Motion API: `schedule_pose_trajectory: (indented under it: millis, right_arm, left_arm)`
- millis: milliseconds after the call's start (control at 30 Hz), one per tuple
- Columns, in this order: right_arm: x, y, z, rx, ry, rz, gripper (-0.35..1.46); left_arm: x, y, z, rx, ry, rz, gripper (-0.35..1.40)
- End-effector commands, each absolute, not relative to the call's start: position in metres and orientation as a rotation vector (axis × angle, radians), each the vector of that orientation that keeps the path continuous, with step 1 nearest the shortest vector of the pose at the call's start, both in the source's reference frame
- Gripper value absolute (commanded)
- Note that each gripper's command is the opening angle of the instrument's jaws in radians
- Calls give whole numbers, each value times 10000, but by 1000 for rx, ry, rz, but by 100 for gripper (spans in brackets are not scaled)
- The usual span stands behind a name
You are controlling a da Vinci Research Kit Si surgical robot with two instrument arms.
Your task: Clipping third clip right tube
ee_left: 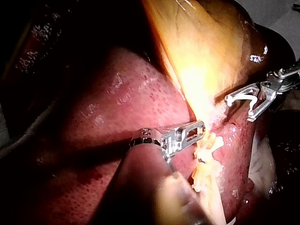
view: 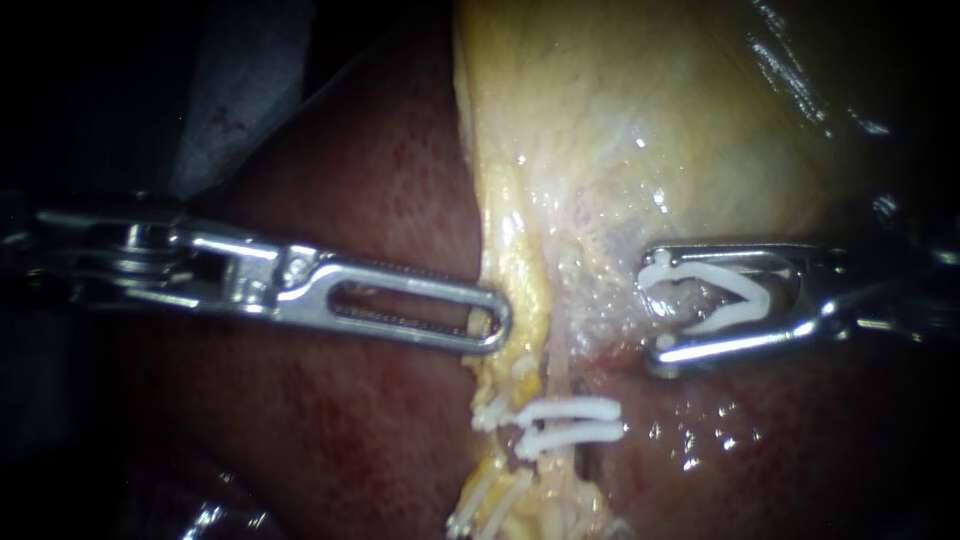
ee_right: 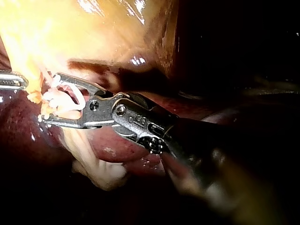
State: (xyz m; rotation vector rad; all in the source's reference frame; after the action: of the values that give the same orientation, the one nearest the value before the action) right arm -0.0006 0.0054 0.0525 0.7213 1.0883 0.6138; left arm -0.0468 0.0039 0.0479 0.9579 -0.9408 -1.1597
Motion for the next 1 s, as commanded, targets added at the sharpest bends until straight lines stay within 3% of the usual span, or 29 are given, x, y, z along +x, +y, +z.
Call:
schedule_pose_trajectory:
  millis: [33,633,1000]
  right_arm:
    - [-5,53,526,721,1088,616,58]
    - [36,23,552,779,1078,605,57]
    - [54,19,575,796,1071,612,56]
  left_arm:
    - [-466,40,477,964,-941,-1155,-35]
    - [-397,62,429,947,-954,-1198,-35]
    - [-396,59,411,951,-959,-1207,-35]
